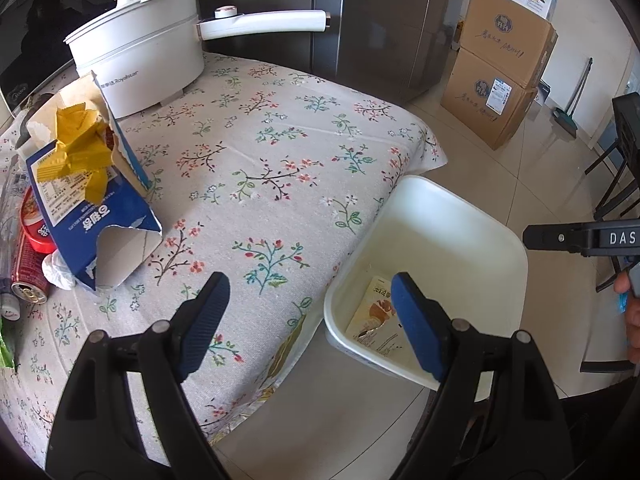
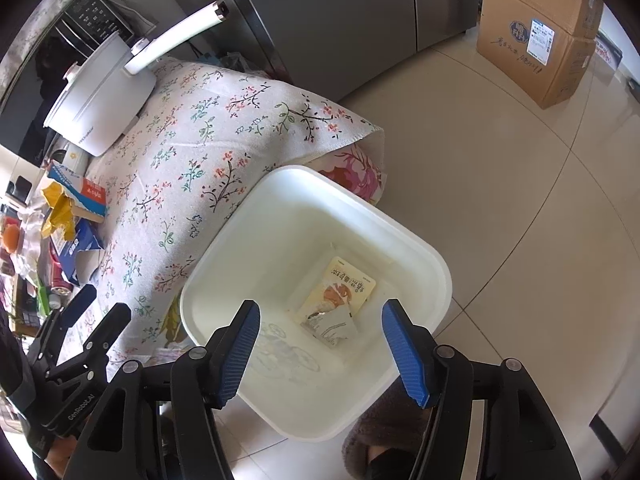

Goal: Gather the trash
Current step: 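Move both grippers back over the table toward the green chip bag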

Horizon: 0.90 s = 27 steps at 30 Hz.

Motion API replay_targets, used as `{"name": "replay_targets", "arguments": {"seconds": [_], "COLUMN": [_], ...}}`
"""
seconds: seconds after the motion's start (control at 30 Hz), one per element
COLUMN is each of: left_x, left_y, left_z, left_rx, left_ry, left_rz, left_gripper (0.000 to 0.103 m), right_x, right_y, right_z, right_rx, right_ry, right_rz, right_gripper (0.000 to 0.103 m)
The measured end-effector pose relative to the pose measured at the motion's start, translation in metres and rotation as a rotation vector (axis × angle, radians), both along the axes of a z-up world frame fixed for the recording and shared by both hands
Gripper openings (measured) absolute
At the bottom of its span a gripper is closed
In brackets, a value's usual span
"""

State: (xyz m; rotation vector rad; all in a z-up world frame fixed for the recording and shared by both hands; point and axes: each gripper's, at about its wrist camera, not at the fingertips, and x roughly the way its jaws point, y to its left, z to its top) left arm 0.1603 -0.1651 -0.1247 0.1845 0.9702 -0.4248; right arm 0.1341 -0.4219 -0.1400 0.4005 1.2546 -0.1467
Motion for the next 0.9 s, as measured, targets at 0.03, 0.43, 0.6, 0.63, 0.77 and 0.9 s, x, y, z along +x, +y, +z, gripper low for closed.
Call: {"name": "replay_targets", "arguments": {"seconds": [0.03, 0.43, 0.6, 0.63, 0.77, 0.9], "left_x": [0.0, 0.01, 0.014, 0.015, 0.015, 0.016], "left_y": [0.005, 0.077, 0.119, 0.127, 0.165, 0.206], "left_z": [0.001, 0.021, 0.028, 0.029, 0.033, 0.031], "left_rx": [0.001, 0.025, 0.04, 0.044, 0.064, 0.091], "left_ry": [-0.002, -0.035, -0.055, -0.059, -0.072, -0.075], "left_rz": [0.007, 0.144, 0.223, 0.239, 0.303, 0.371], "left_gripper": [0.083, 0.086, 0.088, 0.089, 0.089, 0.09], "right_x": [0.002, 0.04, 0.057, 0.06, 0.071, 0.08], "right_y": [0.003, 0.066, 0.106, 0.114, 0.143, 0.169], "right_z": [0.002, 0.032, 0.04, 0.041, 0.041, 0.039], "right_rx": [-0.006, -0.025, -0.013, -0.013, -0.008, -0.003], "right_ry": [-0.003, -0.069, -0.093, -0.096, -0.102, -0.103], "right_rz": [0.004, 0.088, 0.145, 0.156, 0.193, 0.223], "right_gripper": [0.068, 0.078, 0.081, 0.081, 0.081, 0.082]}}
